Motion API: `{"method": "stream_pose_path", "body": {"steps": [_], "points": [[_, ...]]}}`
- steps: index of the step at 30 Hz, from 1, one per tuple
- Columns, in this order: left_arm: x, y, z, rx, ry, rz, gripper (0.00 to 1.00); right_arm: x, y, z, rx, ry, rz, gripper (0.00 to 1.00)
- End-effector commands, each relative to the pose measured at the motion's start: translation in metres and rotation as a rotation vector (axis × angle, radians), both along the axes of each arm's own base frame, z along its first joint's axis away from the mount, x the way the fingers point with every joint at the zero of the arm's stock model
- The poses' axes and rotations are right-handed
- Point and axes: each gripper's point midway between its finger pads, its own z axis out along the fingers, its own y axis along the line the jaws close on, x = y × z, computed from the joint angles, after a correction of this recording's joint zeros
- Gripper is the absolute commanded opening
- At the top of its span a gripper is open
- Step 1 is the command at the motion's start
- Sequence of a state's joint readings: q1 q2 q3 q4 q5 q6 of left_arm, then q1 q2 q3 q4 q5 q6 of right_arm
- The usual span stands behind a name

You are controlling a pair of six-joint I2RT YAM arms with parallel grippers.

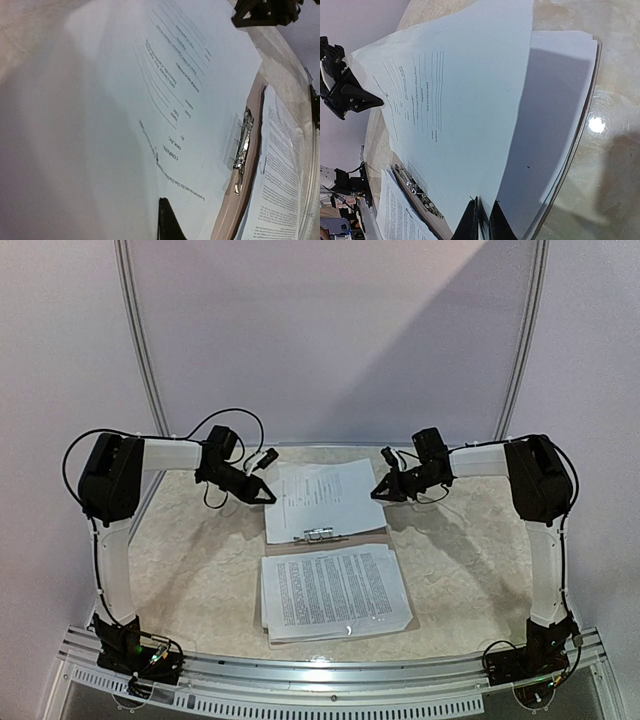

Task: Put the files into the folder
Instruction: Place the file on the spring clip of the folder.

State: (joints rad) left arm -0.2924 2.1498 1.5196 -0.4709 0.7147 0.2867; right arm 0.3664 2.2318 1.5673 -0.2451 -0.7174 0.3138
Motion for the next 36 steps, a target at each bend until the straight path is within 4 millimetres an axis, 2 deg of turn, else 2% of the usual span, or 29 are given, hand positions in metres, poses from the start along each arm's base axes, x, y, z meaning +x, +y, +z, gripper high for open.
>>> {"method": "stream_pose_path", "body": {"steps": [1, 4, 9, 14, 23, 28, 32, 36], "points": [[-0.002, 0.004, -0.012, 0.042, 0.007, -0.002, 0.05, 0.002, 0.0, -0.011, 0.004, 0.023, -0.004, 0.08], [-0.001, 0.005, -0.014, 0.051, 0.006, 0.002, 0.09, 0.001, -0.001, -0.014, -0.003, 0.033, -0.008, 0.08], [0.001, 0.004, -0.011, 0.049, -0.001, 0.001, 0.27, 0.002, -0.007, -0.018, -0.053, 0.037, -0.026, 0.08], [-0.002, 0.006, -0.013, 0.064, 0.011, 0.0, 0.34, 0.002, -0.011, -0.018, -0.084, 0.034, -0.025, 0.14], [0.0, 0.024, -0.019, 0.18, 0.023, 0.052, 0.71, 0.005, -0.032, -0.017, -0.216, 0.03, -0.095, 0.2], [0.003, 0.03, -0.013, 0.222, -0.011, 0.065, 0.73, 0.002, -0.041, -0.013, -0.258, 0.019, -0.125, 0.21], [0.004, 0.033, -0.002, 0.235, -0.042, 0.061, 0.74, 0.006, -0.048, -0.002, -0.282, -0.014, -0.169, 0.21], [0.006, 0.041, 0.01, 0.251, -0.079, 0.09, 0.73, 0.008, -0.061, -0.005, -0.352, -0.032, -0.231, 0.2]]}}
